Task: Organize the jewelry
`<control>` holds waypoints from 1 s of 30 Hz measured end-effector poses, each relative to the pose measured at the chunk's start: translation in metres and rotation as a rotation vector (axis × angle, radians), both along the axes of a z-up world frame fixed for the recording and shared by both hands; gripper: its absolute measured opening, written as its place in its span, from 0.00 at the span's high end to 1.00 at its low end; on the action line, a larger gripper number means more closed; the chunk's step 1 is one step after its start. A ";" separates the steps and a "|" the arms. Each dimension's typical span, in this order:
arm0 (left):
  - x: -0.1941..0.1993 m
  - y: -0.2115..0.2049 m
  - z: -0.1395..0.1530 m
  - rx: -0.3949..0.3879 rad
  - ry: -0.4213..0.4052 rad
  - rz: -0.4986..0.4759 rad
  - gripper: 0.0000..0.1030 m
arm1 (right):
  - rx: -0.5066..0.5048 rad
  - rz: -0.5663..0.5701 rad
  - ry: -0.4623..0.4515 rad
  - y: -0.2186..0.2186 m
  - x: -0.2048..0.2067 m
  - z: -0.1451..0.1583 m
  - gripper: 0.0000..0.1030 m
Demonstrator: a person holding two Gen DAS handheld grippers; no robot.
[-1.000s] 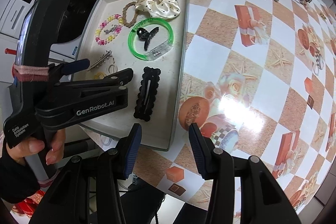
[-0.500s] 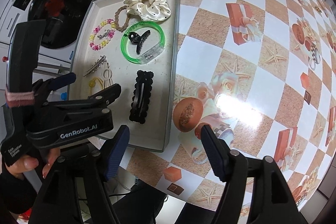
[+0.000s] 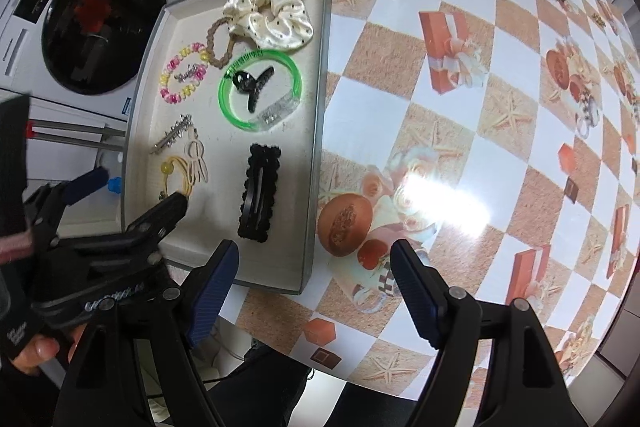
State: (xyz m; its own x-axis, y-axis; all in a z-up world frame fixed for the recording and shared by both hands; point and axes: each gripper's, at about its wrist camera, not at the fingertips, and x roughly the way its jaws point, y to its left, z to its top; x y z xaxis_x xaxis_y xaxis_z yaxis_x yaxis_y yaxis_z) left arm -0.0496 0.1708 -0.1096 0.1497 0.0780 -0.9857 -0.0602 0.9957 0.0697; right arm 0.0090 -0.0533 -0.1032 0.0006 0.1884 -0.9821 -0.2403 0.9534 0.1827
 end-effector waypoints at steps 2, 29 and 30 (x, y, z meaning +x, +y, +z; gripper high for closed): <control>-0.004 0.004 0.011 -0.002 -0.011 0.014 0.00 | -0.001 0.001 -0.014 0.001 0.004 0.008 0.21; -0.028 0.029 0.118 -0.024 -0.140 0.138 0.00 | -0.032 0.115 -0.258 0.043 0.016 0.123 0.10; -0.028 0.029 0.119 -0.022 -0.142 0.141 0.00 | -0.033 0.117 -0.260 0.044 0.017 0.124 0.10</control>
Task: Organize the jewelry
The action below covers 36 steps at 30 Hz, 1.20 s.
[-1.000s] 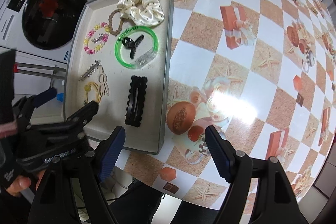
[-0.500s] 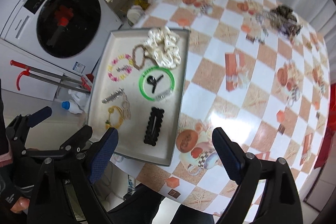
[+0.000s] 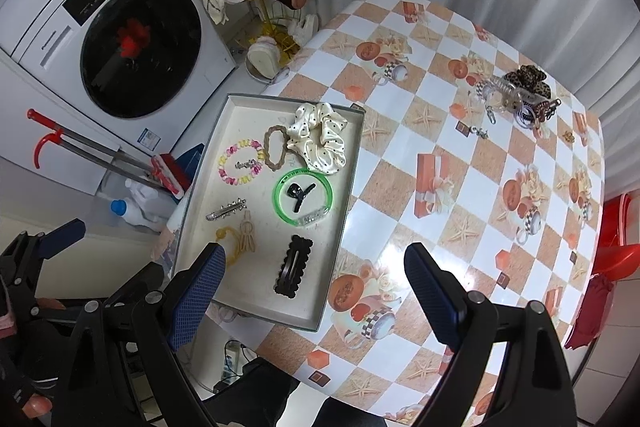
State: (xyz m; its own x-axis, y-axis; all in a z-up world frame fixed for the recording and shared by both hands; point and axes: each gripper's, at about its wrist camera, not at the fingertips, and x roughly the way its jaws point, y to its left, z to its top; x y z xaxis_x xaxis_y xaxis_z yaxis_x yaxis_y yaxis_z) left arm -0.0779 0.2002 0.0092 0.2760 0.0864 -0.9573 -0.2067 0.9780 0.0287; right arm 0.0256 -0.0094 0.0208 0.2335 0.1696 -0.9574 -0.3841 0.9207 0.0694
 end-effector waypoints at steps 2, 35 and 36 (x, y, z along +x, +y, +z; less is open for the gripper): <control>-0.001 0.001 0.001 0.002 -0.001 0.005 0.00 | -0.004 0.006 -0.005 0.002 0.000 0.001 0.10; -0.003 0.001 0.005 0.011 -0.004 0.011 0.00 | -0.029 0.033 -0.026 0.009 -0.001 0.005 0.10; -0.003 0.000 0.005 0.010 -0.004 0.012 0.00 | -0.029 0.033 -0.026 0.009 -0.001 0.005 0.10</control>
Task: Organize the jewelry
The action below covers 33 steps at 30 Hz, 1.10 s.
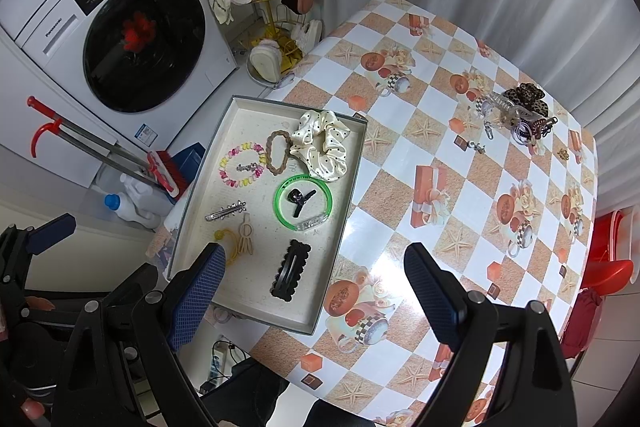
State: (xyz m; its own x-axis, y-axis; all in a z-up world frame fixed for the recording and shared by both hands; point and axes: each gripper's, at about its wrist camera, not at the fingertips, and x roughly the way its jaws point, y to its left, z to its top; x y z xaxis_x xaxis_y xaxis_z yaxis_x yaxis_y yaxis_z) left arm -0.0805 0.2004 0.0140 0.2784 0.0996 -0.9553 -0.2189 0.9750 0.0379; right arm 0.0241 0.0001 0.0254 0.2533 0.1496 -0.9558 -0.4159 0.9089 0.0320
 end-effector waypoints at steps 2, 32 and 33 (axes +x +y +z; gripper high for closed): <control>0.000 0.000 0.000 0.000 0.000 0.001 0.00 | 0.000 0.001 0.000 0.000 0.000 0.000 0.10; -0.002 -0.001 0.001 0.003 -0.002 0.000 0.00 | -0.001 -0.004 -0.003 0.001 -0.002 0.001 0.10; -0.002 -0.001 0.002 0.003 -0.002 0.000 0.00 | -0.001 -0.005 -0.004 0.002 -0.002 0.001 0.10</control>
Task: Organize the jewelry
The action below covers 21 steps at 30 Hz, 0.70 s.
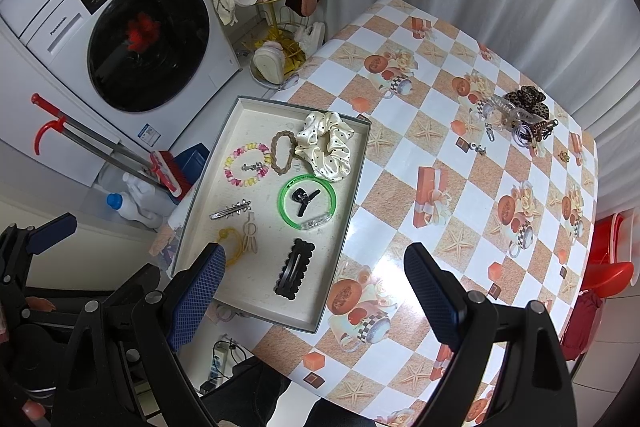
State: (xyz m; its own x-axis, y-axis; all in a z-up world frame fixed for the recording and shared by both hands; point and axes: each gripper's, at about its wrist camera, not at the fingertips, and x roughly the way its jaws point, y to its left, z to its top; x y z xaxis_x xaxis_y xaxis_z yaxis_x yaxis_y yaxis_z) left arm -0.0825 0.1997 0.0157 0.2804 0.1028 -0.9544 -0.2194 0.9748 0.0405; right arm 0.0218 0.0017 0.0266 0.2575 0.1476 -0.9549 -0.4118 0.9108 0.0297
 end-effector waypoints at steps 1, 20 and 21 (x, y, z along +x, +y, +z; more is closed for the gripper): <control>0.000 0.000 0.000 0.000 0.001 0.000 0.00 | 0.000 -0.001 0.000 0.000 0.000 0.000 0.10; -0.004 0.002 0.001 0.002 -0.002 -0.001 0.00 | 0.000 0.001 -0.002 0.000 -0.003 0.001 0.10; -0.005 0.002 0.001 0.003 -0.002 -0.002 0.00 | 0.001 0.001 -0.003 0.000 -0.004 0.001 0.10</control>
State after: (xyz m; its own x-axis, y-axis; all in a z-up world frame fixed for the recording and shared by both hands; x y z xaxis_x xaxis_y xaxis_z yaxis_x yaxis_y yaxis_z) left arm -0.0873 0.2017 0.0164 0.2826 0.1050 -0.9535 -0.2179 0.9750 0.0428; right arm 0.0182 0.0018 0.0272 0.2600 0.1483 -0.9542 -0.4126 0.9105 0.0291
